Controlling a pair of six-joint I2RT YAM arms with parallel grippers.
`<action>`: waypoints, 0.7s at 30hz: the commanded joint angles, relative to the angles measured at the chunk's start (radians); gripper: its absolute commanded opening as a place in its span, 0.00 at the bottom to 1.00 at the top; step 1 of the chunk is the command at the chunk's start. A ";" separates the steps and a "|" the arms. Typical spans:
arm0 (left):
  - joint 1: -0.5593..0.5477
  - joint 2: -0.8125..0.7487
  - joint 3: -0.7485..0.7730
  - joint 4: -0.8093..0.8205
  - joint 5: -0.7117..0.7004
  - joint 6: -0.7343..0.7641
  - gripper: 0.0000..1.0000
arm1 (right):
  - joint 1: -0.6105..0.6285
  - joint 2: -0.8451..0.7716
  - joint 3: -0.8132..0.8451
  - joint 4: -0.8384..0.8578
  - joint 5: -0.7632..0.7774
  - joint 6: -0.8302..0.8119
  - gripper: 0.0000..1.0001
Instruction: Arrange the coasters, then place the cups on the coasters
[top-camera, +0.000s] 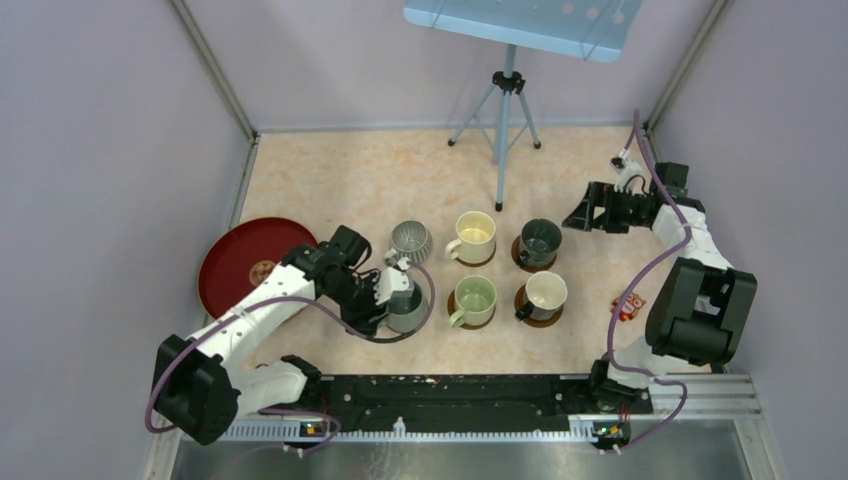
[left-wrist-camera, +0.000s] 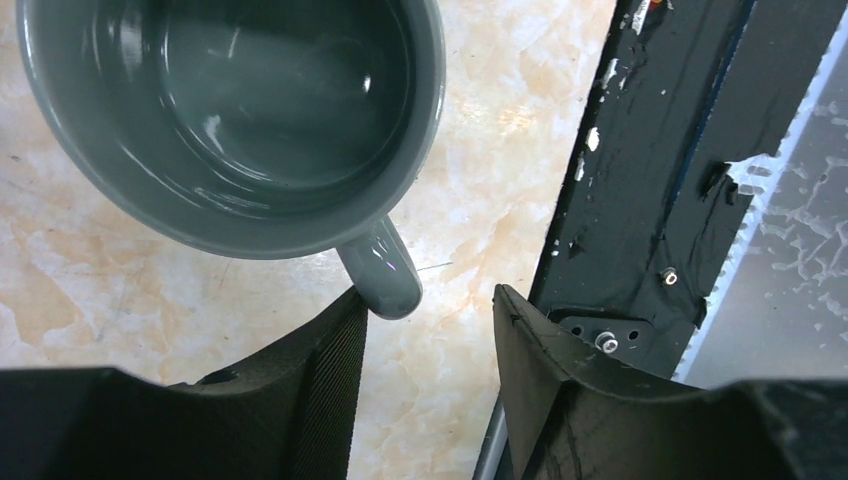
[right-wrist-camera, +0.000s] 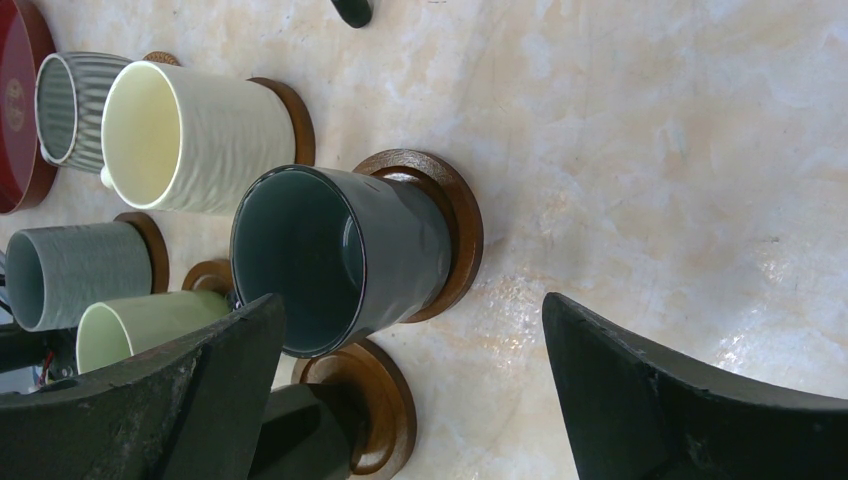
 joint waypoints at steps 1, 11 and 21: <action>-0.004 0.001 0.036 -0.036 0.064 0.039 0.54 | -0.007 -0.012 0.006 0.010 -0.003 -0.018 0.99; -0.005 0.015 0.039 0.010 0.028 -0.033 0.55 | -0.007 -0.012 0.006 0.010 -0.006 -0.020 0.99; 0.077 0.088 0.232 -0.026 0.013 -0.127 0.85 | -0.007 -0.023 0.025 -0.007 -0.015 -0.027 0.99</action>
